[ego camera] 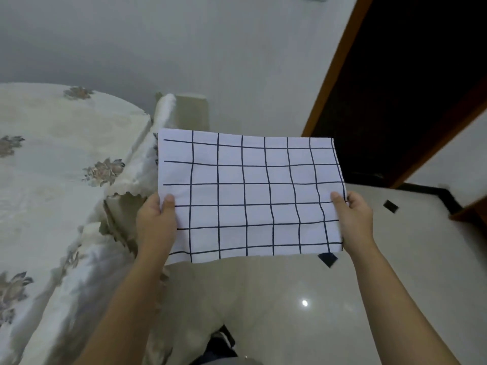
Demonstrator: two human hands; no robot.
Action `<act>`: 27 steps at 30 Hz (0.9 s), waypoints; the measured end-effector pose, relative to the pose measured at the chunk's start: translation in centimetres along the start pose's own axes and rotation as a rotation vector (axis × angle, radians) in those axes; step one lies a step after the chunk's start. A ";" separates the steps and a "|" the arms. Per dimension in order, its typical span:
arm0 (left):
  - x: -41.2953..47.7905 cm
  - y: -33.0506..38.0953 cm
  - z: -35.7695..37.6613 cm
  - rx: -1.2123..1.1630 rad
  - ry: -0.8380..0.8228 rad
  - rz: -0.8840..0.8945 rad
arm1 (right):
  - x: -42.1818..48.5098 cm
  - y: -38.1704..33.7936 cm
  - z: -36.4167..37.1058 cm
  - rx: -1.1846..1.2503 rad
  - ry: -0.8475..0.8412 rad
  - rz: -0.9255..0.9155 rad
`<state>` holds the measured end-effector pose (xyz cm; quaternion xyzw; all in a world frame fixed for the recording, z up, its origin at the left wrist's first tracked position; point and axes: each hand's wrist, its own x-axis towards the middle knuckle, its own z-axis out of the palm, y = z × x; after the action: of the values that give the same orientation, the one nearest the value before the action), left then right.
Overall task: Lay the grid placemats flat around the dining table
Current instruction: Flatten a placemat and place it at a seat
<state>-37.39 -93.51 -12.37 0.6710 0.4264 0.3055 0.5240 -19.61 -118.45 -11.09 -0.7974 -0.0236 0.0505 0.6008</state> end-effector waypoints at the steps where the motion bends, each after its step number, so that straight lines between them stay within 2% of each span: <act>1: 1.6 0.3 0.5 0.011 0.027 0.006 | 2.0 -0.6 1.3 -0.004 -0.035 -0.014; 8: 9.0 1.0 2.1 0.086 0.248 -0.056 | 13.5 -3.0 10.7 -0.034 -0.277 -0.104; 16: 16.0 0.6 1.5 0.057 0.603 -0.200 | 24.5 -7.9 25.2 -0.066 -0.719 -0.295; 21: 18.2 -0.2 -1.1 0.046 0.818 -0.270 | 25.2 -11.5 34.6 -0.082 -0.931 -0.395; 27: 23.3 -2.8 -6.8 0.014 1.003 -0.303 | 23.6 -16.1 46.8 -0.104 -1.085 -0.501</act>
<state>-33.43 -69.44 -14.13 0.3766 0.7191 0.5072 0.2895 -0.94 -66.91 -9.65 -0.6564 -0.5168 0.3060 0.4566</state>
